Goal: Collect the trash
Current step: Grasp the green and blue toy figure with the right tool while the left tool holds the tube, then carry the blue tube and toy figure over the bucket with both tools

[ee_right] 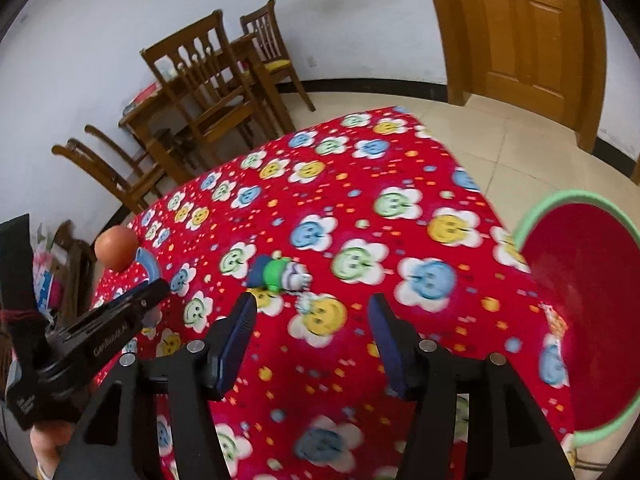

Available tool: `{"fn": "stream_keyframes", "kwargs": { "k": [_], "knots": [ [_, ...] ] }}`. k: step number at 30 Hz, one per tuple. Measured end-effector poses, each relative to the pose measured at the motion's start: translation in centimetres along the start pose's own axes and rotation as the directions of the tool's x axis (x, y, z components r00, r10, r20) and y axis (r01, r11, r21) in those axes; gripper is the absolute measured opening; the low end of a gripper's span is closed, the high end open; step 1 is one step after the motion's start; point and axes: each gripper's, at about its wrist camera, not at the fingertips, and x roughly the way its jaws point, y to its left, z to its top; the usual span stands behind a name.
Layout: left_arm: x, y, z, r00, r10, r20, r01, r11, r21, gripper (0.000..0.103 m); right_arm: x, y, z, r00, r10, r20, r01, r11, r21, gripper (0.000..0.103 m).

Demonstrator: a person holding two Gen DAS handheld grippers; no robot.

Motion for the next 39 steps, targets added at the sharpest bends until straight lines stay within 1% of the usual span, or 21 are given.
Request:
{"fn": "stream_keyframes", "kwargs": {
  "k": [3,9,15,16,18,20,22,25,31,39],
  "knots": [
    [0.2,1.1,0.0,1.0,-0.003,-0.012,0.003,0.999,-0.033,0.017,1.5,1.1,0.3,1.0,-0.013,-0.009,0.013,1.0,-0.012,0.059],
    [0.5,2.7,0.0,1.0,-0.001,-0.019,0.0,0.997,-0.076,0.017,4.0,2.7,0.3,0.998,-0.066,-0.024,0.065,0.997,-0.043,0.059],
    [0.5,3.1,-0.2,1.0,-0.003,-0.025,0.001,0.996,-0.094,0.017,4.8,3.4,0.2,0.993,-0.117,0.005,0.117,0.99,-0.076,0.059],
    [0.6,3.0,-0.2,1.0,-0.003,-0.026,0.001,0.996,-0.094,0.017,4.9,3.5,0.2,0.992,-0.125,0.007,0.125,0.989,-0.084,0.058],
    [0.6,3.0,-0.1,1.0,-0.006,-0.025,0.003,0.996,-0.094,0.017,5.0,3.7,0.1,0.988,-0.154,0.013,0.155,0.982,-0.107,0.051],
    [0.5,3.1,-0.1,1.0,-0.008,-0.024,0.005,0.996,-0.094,0.017,5.0,3.7,0.0,0.988,-0.156,0.016,0.157,0.981,-0.114,0.05],
    [0.5,3.2,-0.1,1.0,-0.01,-0.023,0.007,0.996,-0.094,0.017,4.8,3.7,-0.1,0.988,-0.156,0.017,0.157,0.98,-0.119,0.05],
    [0.3,3.0,-0.1,1.0,-0.013,-0.02,0.011,0.996,-0.092,0.017,4.0,3.5,-0.3,0.991,-0.134,0.016,0.135,0.985,-0.111,0.05],
    [-0.2,2.2,-0.2,1.0,-0.022,-0.008,0.021,0.997,-0.075,0.017,1.4,2.7,-0.5,0.993,-0.109,0.043,0.112,0.99,-0.085,0.05],
    [-1.5,0.3,-0.3,0.998,-0.058,0.015,0.058,0.998,-0.038,0.017,-2.4,0.8,-1.1,0.991,-0.101,0.088,0.104,0.994,-0.04,0.05]
  ]
}}
